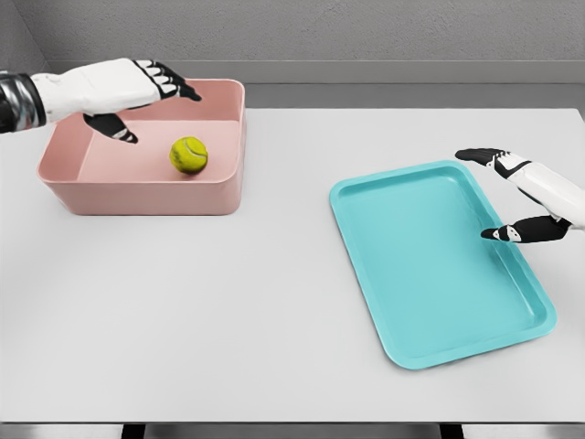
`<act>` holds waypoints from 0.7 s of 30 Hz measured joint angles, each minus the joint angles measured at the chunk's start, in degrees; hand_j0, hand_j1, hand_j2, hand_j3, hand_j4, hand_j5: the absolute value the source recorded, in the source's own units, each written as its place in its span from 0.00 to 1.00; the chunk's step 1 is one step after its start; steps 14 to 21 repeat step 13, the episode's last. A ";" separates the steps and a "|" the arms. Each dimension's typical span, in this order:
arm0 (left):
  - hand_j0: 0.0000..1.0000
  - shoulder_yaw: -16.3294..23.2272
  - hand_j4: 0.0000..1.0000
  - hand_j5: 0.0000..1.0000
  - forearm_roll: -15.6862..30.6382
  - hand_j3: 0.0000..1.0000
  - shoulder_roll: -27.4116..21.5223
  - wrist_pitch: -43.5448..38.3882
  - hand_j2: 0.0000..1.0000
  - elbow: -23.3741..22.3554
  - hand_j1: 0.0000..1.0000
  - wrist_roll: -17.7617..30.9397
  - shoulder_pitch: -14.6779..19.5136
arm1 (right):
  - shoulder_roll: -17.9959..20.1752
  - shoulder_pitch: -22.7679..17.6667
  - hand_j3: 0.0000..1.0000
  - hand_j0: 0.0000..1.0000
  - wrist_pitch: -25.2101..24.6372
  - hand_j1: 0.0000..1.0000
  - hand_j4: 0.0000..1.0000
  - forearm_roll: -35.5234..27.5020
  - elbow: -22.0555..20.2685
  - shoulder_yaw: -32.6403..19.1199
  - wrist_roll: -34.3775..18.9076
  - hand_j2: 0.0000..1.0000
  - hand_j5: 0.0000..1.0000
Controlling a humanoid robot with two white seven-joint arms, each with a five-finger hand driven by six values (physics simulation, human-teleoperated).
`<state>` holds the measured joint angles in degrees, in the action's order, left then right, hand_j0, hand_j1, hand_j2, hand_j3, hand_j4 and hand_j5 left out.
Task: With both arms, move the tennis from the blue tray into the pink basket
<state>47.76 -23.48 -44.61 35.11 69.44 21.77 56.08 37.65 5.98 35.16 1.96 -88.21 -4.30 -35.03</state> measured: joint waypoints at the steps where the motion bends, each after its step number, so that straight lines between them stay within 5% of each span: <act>1: 1.00 -0.03 1.00 1.00 0.66 1.00 -0.67 0.00 1.00 0.03 1.00 -0.01 -0.26 | 0.00 0.00 1.00 1.00 0.00 1.00 1.00 0.00 0.00 0.00 0.00 1.00 1.00; 11: 1.00 -1.25 1.00 1.00 11.54 1.00 -8.46 0.00 1.00 -2.10 1.00 0.07 -5.01 | 0.07 0.00 1.00 1.00 0.00 1.00 1.00 0.00 0.59 0.00 0.00 1.00 1.00; 21: 1.00 -1.61 1.00 1.00 12.37 1.00 -9.26 0.00 1.00 -2.73 1.00 0.10 -5.10 | 0.08 0.00 1.00 1.00 0.00 1.00 1.00 0.00 0.66 0.00 0.00 1.00 1.00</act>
